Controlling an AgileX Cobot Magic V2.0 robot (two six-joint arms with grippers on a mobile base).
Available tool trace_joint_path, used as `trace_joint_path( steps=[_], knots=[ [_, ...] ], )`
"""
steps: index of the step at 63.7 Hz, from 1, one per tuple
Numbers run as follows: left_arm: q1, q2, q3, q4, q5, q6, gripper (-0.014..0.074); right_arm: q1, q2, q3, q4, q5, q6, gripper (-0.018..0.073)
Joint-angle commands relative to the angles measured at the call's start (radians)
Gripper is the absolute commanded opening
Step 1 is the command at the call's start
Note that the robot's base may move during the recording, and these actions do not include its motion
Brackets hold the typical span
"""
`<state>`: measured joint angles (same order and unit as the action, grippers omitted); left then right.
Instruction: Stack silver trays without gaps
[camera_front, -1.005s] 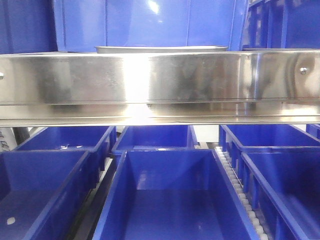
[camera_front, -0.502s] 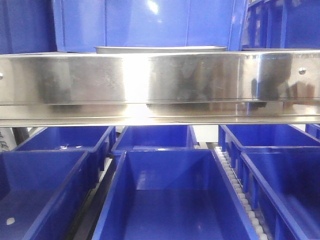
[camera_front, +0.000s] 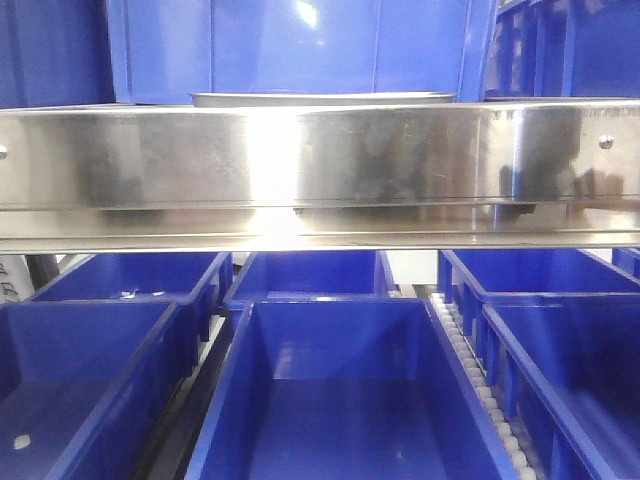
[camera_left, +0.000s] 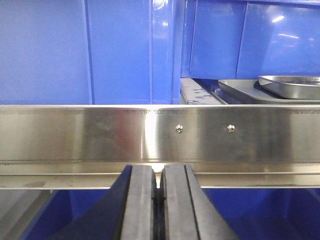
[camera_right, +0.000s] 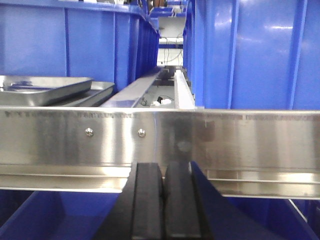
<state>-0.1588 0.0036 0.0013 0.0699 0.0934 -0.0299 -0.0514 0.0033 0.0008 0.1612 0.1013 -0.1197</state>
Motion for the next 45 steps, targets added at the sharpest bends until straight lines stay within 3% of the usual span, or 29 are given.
trace_joint_path(
  steps=[1, 45],
  knots=[
    [0.002, -0.004, -0.001, -0.006, -0.014, 0.001, 0.0013, 0.003, -0.003, -0.001, -0.008, -0.003, 0.001, -0.0078],
    [0.002, -0.004, -0.001, -0.006, -0.014, 0.001, 0.0013, 0.003, -0.003, -0.001, -0.014, -0.004, 0.016, -0.0078]
  ],
)
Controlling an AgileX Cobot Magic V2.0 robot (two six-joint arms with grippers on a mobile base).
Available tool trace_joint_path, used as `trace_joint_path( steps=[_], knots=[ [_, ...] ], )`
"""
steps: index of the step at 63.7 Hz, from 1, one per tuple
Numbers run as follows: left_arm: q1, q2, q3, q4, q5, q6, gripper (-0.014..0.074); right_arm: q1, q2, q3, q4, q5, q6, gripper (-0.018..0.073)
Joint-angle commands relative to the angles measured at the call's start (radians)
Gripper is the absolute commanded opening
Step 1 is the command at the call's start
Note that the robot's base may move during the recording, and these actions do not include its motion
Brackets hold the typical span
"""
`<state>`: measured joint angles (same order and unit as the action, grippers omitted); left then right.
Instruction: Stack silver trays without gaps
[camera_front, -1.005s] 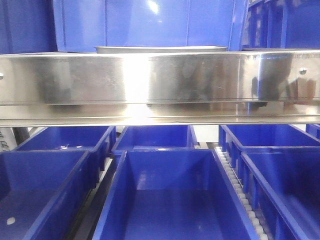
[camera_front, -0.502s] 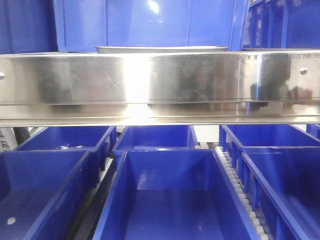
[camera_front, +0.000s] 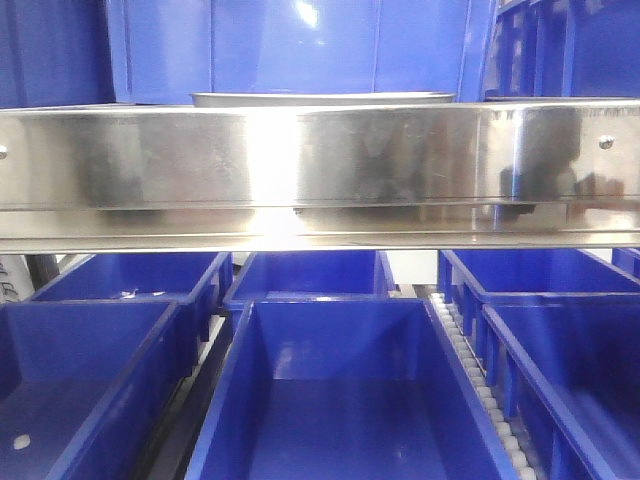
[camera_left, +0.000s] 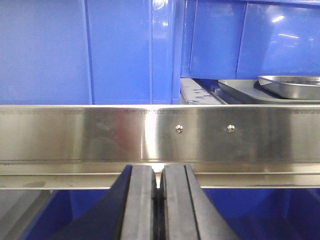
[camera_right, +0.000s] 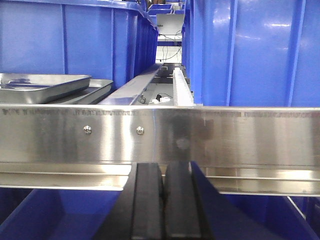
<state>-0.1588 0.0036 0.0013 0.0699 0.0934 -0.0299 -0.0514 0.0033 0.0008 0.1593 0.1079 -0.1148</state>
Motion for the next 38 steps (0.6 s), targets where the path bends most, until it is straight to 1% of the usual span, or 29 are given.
trace_joint_path(
  steps=[1, 10, 24, 38],
  knots=[
    [0.002, -0.004, -0.001, -0.006, -0.014, 0.001, 0.0013, 0.003, -0.003, -0.001, -0.014, -0.01, 0.011, -0.0078],
    [0.002, -0.004, -0.001, -0.006, -0.014, 0.001, 0.0013, 0.003, -0.003, -0.001, -0.028, -0.01, 0.035, -0.0078],
    [0.002, -0.004, -0.001, -0.006, -0.014, 0.001, 0.0013, 0.003, -0.003, -0.001, -0.052, -0.012, 0.035, -0.0078],
    [0.002, -0.004, -0.001, -0.006, -0.014, 0.001, 0.0013, 0.003, -0.003, -0.001, -0.053, -0.012, 0.035, -0.0078]
  ],
)
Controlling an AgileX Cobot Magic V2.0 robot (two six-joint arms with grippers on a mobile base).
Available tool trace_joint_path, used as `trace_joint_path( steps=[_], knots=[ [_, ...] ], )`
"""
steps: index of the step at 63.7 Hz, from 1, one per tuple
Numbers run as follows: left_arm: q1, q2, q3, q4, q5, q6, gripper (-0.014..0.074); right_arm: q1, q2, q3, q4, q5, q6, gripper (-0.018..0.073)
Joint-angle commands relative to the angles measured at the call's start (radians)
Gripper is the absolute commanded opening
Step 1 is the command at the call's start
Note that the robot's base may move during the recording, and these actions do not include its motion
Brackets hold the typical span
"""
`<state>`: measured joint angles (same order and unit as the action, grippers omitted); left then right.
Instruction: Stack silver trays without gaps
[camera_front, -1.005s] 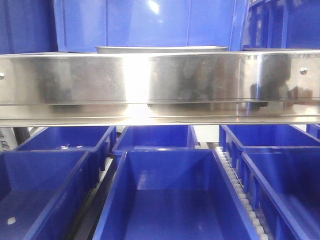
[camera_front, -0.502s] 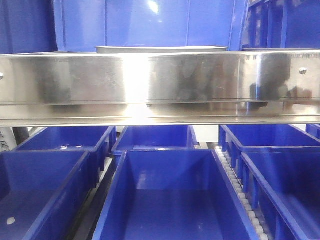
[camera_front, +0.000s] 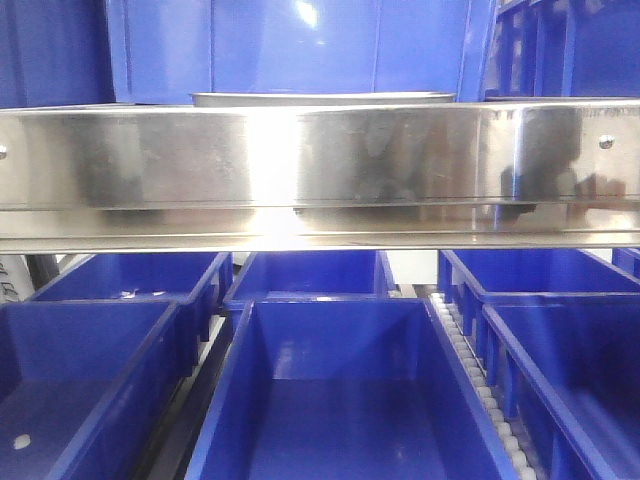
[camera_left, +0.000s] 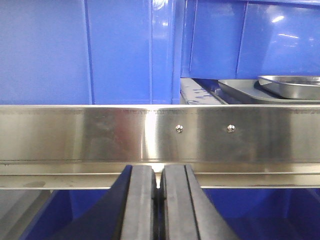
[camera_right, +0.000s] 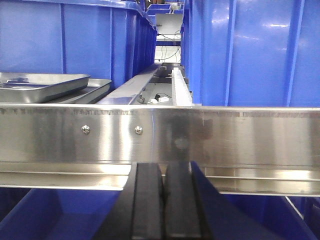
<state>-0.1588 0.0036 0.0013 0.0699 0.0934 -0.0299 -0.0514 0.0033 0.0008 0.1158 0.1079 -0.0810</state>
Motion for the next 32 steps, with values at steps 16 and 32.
trace_joint_path(
  steps=[16, 32],
  knots=[
    [0.002, -0.004, -0.001, -0.006, -0.014, 0.001, 0.0013, 0.003, -0.003, -0.001, -0.009, -0.012, 0.001, -0.0078],
    [0.002, -0.004, -0.001, -0.006, -0.014, 0.001, 0.0013, 0.003, -0.003, -0.001, -0.009, -0.012, 0.001, -0.0078]
  ],
)
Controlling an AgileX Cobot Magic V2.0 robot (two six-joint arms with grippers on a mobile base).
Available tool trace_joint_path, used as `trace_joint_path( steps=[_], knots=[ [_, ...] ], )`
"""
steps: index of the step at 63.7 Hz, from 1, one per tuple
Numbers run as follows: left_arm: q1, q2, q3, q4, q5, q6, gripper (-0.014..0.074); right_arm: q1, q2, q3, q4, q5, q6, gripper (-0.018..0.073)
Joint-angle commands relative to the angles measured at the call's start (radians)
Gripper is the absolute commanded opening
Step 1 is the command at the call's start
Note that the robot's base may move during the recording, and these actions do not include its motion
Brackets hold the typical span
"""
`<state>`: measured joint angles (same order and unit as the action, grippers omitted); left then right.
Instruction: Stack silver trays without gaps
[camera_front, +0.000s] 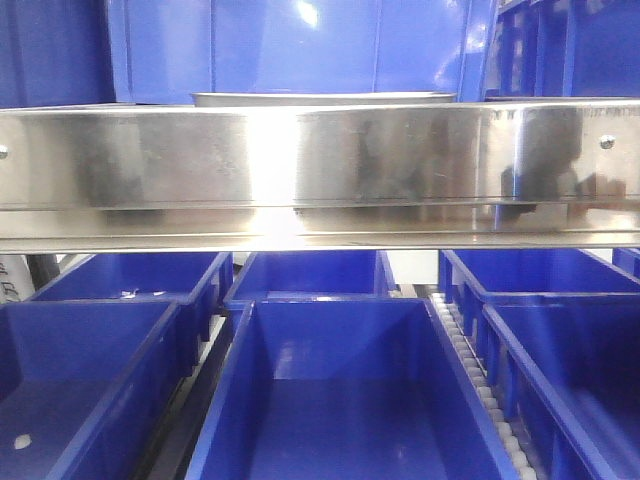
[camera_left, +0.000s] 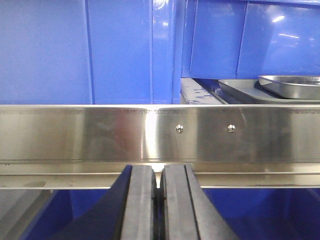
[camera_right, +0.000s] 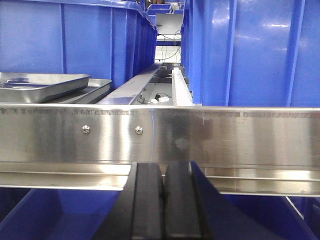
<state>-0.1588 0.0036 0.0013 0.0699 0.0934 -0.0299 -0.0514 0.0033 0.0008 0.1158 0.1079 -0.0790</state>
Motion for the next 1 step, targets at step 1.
trace_joint_path(
  steps=[1],
  knots=[
    [0.002, -0.004, -0.001, -0.006, -0.014, 0.001, 0.0013, 0.003, -0.003, -0.001, -0.009, -0.012, -0.001, -0.0078]
  ],
)
